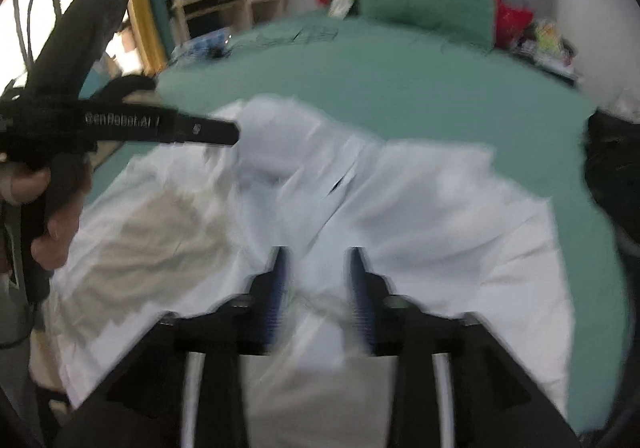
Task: Fold large clothes
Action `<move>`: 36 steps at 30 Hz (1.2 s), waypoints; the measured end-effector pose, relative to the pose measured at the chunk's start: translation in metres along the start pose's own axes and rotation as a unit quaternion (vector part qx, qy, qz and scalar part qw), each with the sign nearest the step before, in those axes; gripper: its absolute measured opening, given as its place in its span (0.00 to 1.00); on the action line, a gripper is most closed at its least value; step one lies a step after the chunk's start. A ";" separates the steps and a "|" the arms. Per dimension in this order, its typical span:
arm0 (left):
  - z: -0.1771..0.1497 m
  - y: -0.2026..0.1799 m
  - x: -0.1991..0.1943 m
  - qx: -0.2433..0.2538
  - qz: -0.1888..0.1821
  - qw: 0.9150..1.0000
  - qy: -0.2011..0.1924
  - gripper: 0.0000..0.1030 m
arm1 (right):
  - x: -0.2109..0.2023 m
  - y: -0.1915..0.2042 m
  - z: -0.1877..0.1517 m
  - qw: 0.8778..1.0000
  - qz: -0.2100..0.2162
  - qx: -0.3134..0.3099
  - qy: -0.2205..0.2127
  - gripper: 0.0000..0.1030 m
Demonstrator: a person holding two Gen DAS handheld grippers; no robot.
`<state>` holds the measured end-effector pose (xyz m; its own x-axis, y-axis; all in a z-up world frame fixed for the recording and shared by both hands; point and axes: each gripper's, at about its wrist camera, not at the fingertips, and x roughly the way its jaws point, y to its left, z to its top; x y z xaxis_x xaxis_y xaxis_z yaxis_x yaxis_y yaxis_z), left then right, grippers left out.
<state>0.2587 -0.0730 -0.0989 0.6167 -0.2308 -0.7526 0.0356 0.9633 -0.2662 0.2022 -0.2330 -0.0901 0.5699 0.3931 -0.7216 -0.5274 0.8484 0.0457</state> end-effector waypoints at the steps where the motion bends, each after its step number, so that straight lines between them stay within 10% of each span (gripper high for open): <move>1: 0.004 -0.002 0.002 0.003 0.001 1.000 -0.003 0.40 | -0.004 -0.005 0.002 1.000 -0.009 0.008 -0.013 0.64; 11: 0.002 0.005 0.073 0.020 0.030 0.995 0.088 0.40 | 0.040 -0.061 -0.007 0.993 0.002 0.117 0.028 0.65; 36: -0.061 0.034 -0.086 0.067 0.099 0.992 -0.035 0.40 | -0.034 -0.040 -0.031 0.990 -0.122 0.066 0.022 0.65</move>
<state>0.1587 -0.0291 -0.0803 0.6749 -0.0296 -0.7373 0.0094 0.9995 -0.0316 0.1843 -0.2916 -0.0890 0.6406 0.1581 -0.7514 -0.2887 0.9564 -0.0450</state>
